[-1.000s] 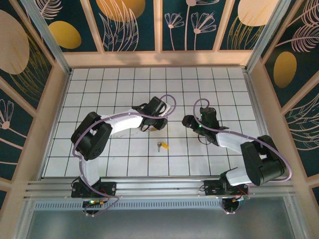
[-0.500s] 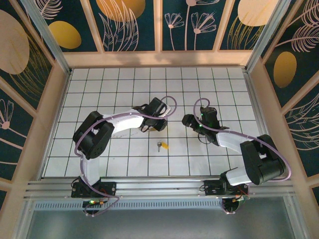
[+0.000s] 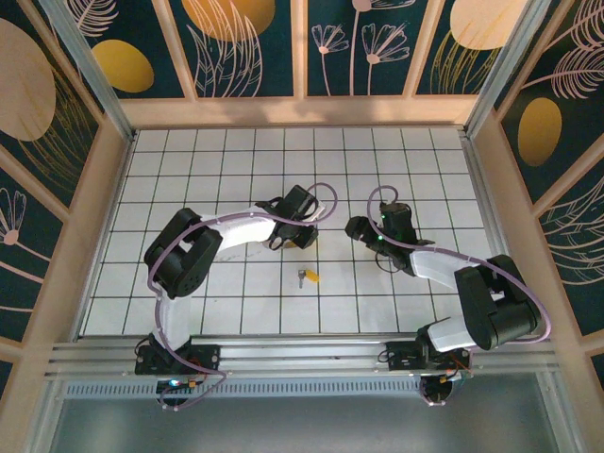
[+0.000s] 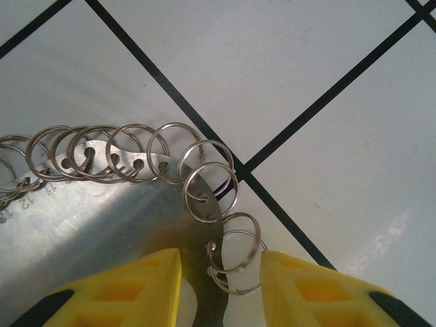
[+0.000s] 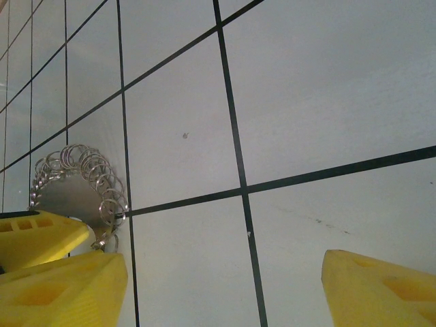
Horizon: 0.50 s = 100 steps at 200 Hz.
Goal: Put the keys on the keyring
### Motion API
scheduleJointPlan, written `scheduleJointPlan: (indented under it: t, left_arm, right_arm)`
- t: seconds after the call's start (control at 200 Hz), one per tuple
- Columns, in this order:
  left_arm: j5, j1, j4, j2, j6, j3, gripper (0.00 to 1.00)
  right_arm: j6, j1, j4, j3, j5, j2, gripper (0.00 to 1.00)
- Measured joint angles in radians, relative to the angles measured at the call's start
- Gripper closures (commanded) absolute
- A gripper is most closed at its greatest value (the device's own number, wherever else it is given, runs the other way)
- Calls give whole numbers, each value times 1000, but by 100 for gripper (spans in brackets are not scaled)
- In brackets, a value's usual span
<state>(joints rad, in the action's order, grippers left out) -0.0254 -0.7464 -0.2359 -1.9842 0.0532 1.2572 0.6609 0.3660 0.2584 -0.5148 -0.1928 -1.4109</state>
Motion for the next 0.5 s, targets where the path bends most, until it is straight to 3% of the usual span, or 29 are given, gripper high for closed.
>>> scheduleJointPlan:
  t: [0.28,0.5]
  left_arm:
    - [2,0,8,-9,-3,6,81]
    - [12,0,9,-9,-5,6,57]
  right_arm:
    - [0,0,0,0,0,0,25]
    - [0,-1,0,0,-7,0,25]
